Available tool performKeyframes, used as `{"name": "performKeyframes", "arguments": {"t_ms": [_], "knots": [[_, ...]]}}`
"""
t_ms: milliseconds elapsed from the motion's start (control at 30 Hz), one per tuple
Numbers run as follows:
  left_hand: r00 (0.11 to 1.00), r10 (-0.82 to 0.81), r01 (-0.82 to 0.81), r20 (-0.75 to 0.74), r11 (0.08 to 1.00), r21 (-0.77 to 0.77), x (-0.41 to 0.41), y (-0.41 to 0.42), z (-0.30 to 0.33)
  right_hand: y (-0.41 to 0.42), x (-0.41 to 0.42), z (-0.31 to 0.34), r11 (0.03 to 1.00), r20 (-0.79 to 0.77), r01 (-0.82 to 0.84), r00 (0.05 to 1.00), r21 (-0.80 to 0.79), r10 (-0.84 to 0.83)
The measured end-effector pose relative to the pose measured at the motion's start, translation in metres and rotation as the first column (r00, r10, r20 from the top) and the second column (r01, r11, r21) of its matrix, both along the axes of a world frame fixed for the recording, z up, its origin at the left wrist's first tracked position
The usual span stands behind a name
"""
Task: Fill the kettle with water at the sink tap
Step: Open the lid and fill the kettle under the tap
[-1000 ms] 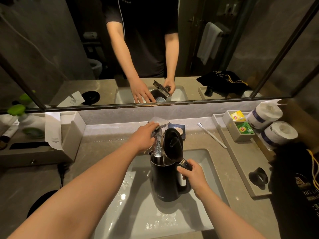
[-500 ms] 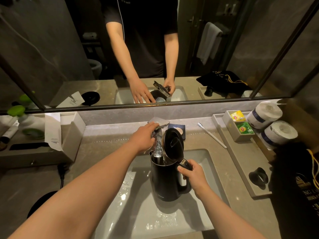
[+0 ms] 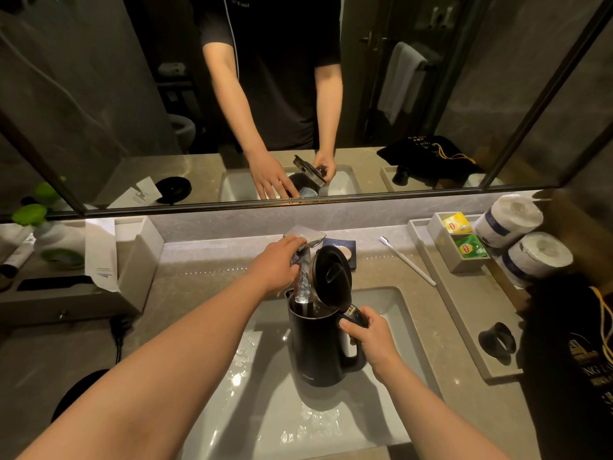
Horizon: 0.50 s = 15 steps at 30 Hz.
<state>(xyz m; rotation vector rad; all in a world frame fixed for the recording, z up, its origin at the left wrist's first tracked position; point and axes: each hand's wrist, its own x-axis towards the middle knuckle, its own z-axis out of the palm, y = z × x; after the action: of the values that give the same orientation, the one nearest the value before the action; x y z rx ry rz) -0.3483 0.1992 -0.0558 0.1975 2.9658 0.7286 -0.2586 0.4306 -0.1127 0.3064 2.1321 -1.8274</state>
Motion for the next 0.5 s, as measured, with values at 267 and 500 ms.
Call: {"name": "performKeyframes", "arguments": {"t_ms": [267, 500], "knots": [[0.999, 0.002, -0.001, -0.043, 1.000, 0.021, -0.0011, 0.0024, 0.0010, -0.0002, 0.0010, 0.0028, 1.000, -0.007, -0.004, 1.000, 0.001, 0.004], [0.998, -0.007, 0.009, -0.063, 0.999, 0.034, -0.0044, 0.0070, 0.0011, 0.0009, -0.0010, 0.0047, 1.000, -0.018, 0.000, 1.000, -0.022, 0.000]]}}
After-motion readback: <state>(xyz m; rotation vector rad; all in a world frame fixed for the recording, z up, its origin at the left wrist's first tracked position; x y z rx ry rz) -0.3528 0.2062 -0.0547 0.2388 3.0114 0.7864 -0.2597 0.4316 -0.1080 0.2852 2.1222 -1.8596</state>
